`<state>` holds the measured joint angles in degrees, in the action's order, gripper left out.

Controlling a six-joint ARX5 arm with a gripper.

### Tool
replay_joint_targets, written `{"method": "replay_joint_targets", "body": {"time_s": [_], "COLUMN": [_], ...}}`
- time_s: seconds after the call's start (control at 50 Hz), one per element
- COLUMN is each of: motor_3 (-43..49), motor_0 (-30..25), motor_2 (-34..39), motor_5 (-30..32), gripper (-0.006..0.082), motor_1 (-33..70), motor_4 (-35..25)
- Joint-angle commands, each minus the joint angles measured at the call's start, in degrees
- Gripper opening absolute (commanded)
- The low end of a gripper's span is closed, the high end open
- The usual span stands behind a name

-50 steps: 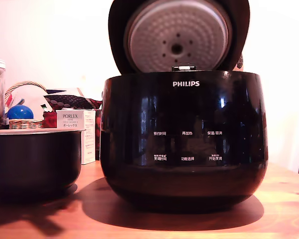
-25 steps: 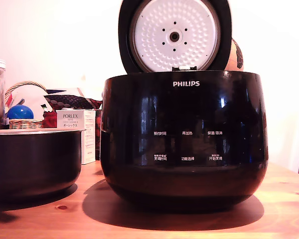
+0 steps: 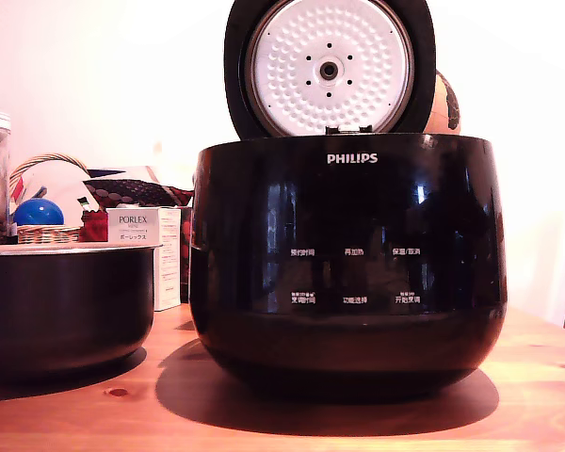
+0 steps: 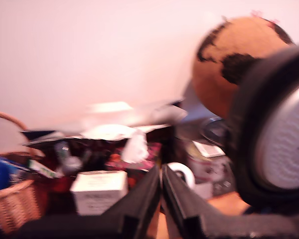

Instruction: Open the rice cooker by pressing the large metal button on the top of its lid with medium force

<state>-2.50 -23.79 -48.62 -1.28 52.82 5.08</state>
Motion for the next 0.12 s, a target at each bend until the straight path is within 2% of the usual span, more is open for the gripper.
{"method": "replay_joint_targets", "body": {"time_s": [0.0, 0.1], "motor_3": [-0.07, 0.09], "motor_0": [0.07, 0.07], "motor_2": [1.22, 1.22], "motor_5": [0.22, 0.22], "gripper": [-0.002, -0.0019], "motor_1": [-0.22, -0.31], "motor_4": [0.13, 0.13]}}
